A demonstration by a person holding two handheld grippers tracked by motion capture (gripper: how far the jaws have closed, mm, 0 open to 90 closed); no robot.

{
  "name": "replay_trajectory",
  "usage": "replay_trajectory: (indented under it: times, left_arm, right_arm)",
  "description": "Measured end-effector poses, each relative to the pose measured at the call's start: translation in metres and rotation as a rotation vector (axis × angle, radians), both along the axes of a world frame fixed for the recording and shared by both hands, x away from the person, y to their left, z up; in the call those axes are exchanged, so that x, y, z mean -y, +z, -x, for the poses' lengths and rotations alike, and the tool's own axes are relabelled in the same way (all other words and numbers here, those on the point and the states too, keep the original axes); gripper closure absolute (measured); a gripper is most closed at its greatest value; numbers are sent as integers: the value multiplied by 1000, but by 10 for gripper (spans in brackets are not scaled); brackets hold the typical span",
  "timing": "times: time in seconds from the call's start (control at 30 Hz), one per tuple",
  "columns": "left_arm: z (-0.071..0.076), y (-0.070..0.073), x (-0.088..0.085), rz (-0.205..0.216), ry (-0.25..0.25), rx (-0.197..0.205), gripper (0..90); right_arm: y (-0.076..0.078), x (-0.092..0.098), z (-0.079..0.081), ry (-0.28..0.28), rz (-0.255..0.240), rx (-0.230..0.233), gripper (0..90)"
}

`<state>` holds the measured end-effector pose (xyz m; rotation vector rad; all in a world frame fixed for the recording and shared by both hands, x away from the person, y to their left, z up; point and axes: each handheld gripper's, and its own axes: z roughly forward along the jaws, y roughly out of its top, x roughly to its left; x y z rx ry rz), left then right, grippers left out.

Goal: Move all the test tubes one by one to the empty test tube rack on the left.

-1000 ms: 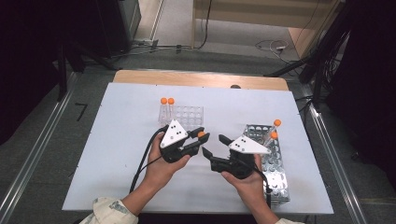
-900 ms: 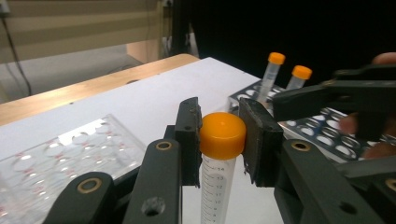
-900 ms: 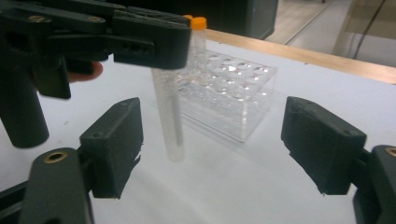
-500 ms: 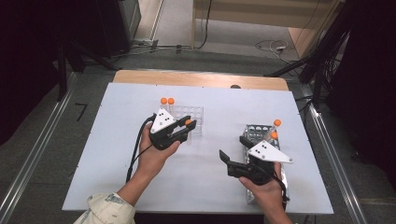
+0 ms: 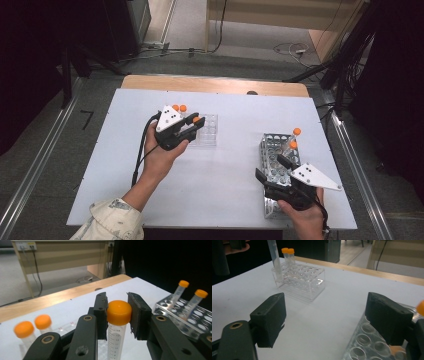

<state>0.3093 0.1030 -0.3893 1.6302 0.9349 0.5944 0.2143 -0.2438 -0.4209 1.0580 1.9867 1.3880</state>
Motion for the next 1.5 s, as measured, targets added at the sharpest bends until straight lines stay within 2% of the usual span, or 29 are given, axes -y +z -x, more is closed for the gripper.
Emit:
replay_trajectory:
  times: [0.17,0.23,0.33,0.4,0.67,0.9,1.23,1.5]
  left_arm:
    - [-18,3,-8,21,50,-9,711]
    - [-25,3,-8,17,63,-6,711]
    - [-33,3,-6,-22,71,7,711]
    - [-37,3,-6,-30,75,5,711]
    - [-59,5,-12,-31,121,12,711]
    - [-71,5,-15,-7,148,8,711]
    - [-83,-7,-9,-37,160,0,710]
    - [-82,-19,-7,-91,148,-25,710]
  right_arm:
    - [-2,14,3,-33,-15,-8,160]
    - [-2,18,3,-46,-17,-10,161]
    - [-4,22,3,-52,-23,-16,160]
    - [-5,23,3,-53,-22,-19,161]
    - [-6,24,2,-64,-29,-19,161]
    - [-7,24,2,-60,-23,-22,162]
    - [-7,25,2,-63,-25,-24,164]
    - [-7,26,3,-64,-26,-24,165]
